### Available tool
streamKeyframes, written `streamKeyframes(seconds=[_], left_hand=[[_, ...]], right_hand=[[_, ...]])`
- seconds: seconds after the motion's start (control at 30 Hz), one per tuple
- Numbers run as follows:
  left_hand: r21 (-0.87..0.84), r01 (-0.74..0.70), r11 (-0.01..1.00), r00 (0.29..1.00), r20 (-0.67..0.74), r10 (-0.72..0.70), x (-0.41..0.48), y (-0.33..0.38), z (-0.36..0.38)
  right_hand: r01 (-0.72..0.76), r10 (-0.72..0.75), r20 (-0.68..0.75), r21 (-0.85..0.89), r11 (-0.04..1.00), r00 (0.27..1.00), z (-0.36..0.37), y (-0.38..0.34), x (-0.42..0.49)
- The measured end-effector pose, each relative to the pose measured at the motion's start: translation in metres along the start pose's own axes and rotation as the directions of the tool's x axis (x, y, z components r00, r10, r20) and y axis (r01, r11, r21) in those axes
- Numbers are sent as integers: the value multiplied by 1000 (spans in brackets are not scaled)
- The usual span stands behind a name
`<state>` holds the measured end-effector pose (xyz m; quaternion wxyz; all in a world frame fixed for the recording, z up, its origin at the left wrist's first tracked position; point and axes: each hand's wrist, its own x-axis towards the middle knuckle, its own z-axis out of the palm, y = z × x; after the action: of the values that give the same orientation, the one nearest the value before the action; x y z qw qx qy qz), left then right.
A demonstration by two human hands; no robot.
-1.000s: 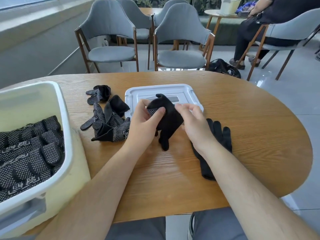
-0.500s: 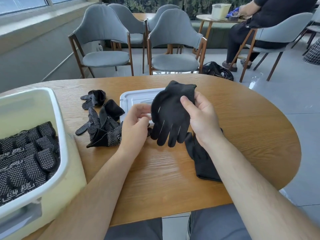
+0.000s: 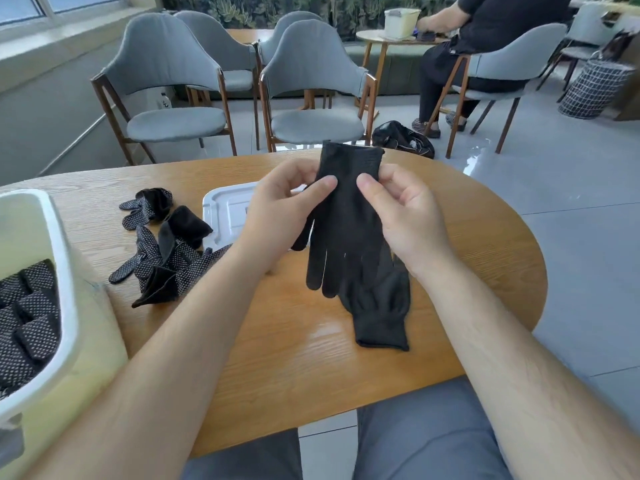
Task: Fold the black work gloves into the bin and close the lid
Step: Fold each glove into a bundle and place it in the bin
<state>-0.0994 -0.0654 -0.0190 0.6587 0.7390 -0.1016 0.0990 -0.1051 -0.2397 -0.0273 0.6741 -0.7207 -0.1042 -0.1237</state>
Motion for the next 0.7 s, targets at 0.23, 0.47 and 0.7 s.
streamKeyframes(seconds=[0.23,0.47,0.7], left_hand=[[238,-59,969,998,37,52,6,7,28],[194,-73,978,996,60,63,20,21,53],[99,-152,983,970,205,129,-14,-32,50]], right_hand=[[32,-59,-92,-273,962,994,-46,-6,-7],[0,-21,-87,-241,971,996,-64,-7,5],[118,-120,17,-360,925,993,-73,28,-40]])
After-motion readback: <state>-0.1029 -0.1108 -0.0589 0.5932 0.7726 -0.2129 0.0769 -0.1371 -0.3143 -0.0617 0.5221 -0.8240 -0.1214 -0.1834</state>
